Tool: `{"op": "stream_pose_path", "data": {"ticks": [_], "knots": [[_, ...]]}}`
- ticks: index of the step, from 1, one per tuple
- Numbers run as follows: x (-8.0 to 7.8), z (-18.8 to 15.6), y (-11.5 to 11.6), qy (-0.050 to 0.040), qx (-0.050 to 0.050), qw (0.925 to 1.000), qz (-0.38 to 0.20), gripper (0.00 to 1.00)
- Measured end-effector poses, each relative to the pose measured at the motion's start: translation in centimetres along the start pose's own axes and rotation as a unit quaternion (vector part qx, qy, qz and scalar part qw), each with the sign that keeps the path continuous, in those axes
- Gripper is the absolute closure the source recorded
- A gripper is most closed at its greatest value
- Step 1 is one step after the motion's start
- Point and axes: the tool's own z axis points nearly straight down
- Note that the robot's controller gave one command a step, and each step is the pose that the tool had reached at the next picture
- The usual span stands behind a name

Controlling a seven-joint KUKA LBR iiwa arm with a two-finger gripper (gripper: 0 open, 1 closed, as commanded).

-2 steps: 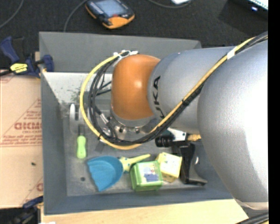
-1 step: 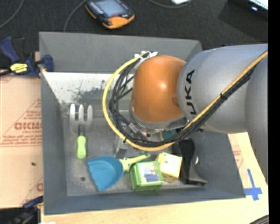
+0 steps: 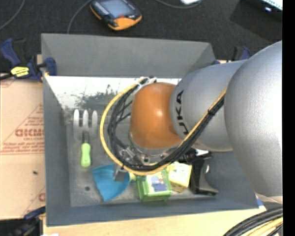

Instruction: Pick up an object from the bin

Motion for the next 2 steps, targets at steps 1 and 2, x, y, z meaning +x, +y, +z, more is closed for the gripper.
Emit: {"op": "stream_pose_path", "data": {"ticks": [1, 2], "knots": [[-0.43, 4.03, -2.89, 0.0018, 0.002, 0.9999, -0.013, 1.00], [-0.46, 3.81, -2.66, 0.0000, 0.001, 0.9999, -0.014, 0.00]]}}
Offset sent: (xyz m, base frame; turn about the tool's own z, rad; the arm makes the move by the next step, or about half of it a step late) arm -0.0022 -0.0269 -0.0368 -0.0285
